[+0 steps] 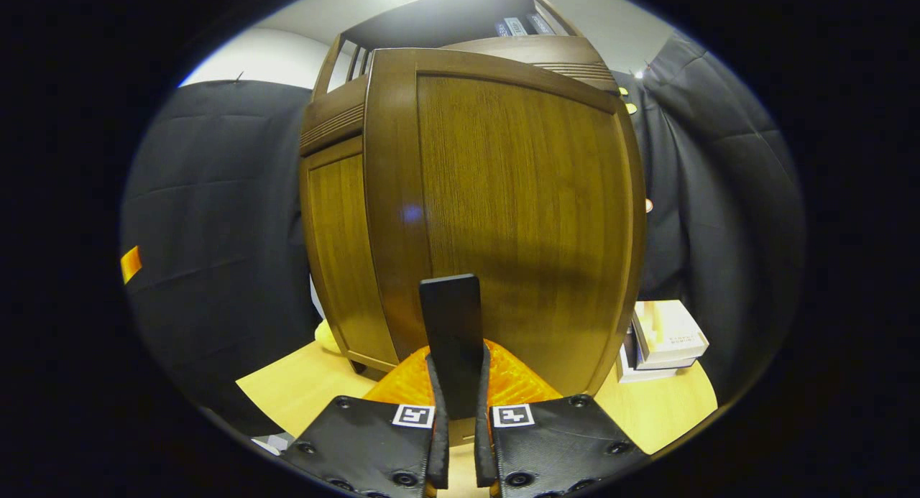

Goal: Open the right door of the double-door shoe cabinet with the right hand, and open the left door with the left hand.

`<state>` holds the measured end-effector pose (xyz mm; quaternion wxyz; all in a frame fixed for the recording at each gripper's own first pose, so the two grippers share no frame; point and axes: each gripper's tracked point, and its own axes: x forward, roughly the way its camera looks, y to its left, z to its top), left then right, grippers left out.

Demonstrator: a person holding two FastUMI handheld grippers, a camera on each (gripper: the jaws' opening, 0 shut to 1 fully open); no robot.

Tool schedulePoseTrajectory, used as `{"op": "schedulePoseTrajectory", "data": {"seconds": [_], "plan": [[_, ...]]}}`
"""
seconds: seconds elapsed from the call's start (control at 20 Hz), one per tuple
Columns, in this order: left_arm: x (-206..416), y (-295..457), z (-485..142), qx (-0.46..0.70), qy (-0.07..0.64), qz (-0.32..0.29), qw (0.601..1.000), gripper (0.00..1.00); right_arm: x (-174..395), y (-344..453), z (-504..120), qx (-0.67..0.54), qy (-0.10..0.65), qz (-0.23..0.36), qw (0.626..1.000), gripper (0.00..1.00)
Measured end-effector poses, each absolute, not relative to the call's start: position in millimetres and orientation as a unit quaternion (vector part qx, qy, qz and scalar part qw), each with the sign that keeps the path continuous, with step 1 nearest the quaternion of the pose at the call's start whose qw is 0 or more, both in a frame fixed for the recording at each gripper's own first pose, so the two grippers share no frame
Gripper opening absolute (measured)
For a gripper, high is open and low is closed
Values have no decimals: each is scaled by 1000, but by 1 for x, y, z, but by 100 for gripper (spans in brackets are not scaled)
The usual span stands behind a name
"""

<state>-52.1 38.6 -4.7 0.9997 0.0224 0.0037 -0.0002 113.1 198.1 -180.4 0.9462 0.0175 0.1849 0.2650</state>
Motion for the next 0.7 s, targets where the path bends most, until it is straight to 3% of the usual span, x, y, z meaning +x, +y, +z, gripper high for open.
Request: {"op": "schedulePoseTrajectory", "data": {"seconds": [0.6,0.7], "plan": [[-21,46,14,3,7,-66,998,84,90,139,-174,8,191,259,947,12],[-18,42,9,3,6,-74,997,84,87,129,-174,9,191,255,948,15]]}}
